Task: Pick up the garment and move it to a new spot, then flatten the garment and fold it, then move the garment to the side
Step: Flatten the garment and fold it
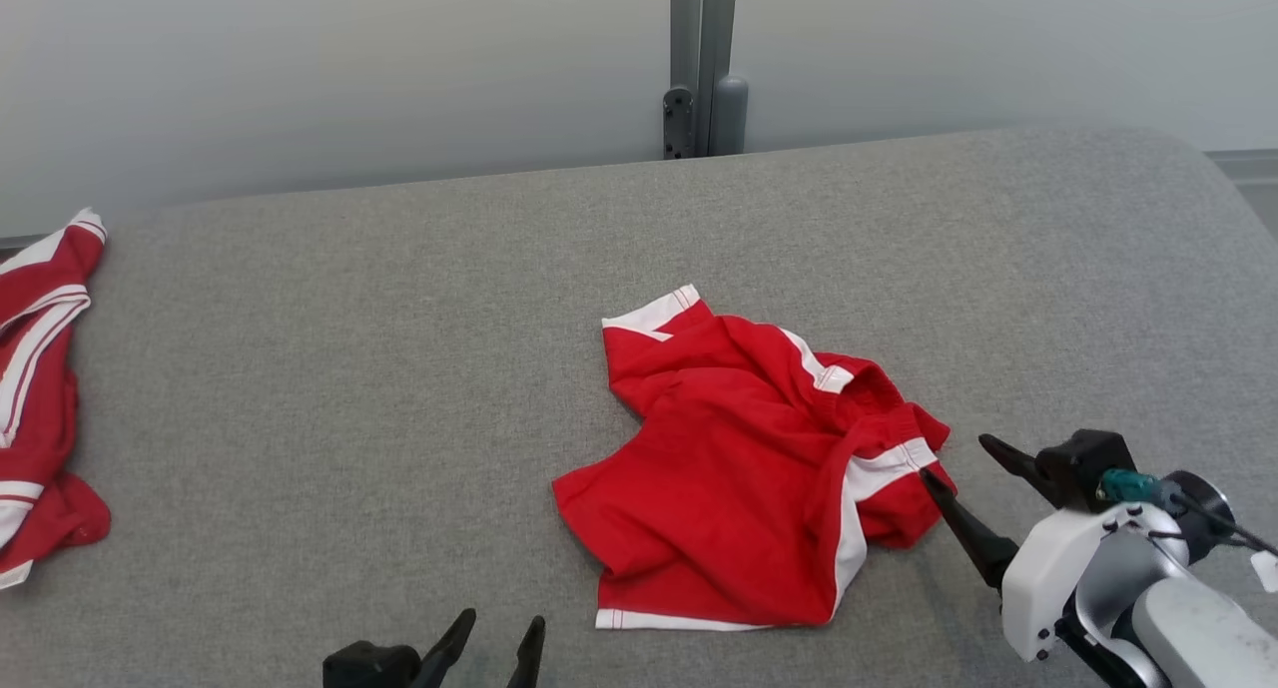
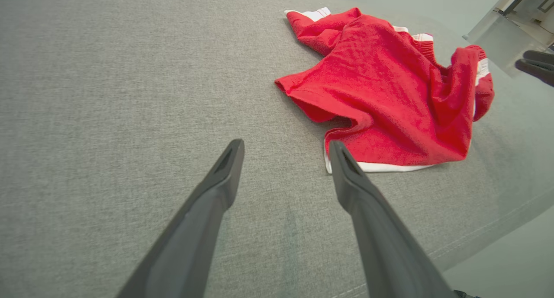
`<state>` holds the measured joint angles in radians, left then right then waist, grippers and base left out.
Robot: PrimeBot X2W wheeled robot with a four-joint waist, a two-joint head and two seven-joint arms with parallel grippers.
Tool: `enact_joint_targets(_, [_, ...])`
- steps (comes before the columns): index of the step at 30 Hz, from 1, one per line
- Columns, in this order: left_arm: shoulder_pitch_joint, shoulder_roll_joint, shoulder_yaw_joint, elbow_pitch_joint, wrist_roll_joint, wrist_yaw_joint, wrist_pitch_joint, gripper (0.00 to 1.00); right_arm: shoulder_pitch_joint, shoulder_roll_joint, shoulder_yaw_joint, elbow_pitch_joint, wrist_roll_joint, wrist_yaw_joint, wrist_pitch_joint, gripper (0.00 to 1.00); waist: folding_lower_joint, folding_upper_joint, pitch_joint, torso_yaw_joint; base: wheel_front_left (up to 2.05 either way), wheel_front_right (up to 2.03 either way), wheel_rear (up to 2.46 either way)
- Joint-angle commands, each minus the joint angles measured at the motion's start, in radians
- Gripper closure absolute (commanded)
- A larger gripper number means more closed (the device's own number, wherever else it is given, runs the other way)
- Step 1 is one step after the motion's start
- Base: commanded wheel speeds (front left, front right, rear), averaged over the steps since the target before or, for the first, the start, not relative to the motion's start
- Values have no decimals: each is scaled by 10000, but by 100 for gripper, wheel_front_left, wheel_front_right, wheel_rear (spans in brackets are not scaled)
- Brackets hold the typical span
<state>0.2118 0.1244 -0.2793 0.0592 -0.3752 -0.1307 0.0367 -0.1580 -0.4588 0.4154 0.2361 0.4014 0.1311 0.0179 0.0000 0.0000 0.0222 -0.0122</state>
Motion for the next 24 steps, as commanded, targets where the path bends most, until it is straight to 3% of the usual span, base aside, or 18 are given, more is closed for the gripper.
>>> enact_joint_targets(1, [-218, 50, -197, -146, -278, 8, 344, 0, -341, -328, 289, -83, 389, -5, 382, 0, 0, 0, 313, 18, 0, 0, 0])
enact_joint_targets(7, [-821, 110, -1344, -308, -959, 7, 1413, 0, -1487, -1252, 1603, -176, 1551, -5, 1540, 0, 0, 0, 963, 98, 0, 0, 0])
enact_joint_targets(16, [-1227, 193, -1887, -30, -1294, 6, 1510, 0, -2189, -1735, 2519, -161, 2262, -5, 1268, 0, 0, 0, 1290, 102, 0, 0, 0])
enact_joint_targets(24, [-1659, 64, -1937, 643, -1471, 11, 1301, 0, -2574, -1781, 3192, -343, 2484, -5, 1076, 0, 0, 0, 1381, -53, 0, 0, 0])
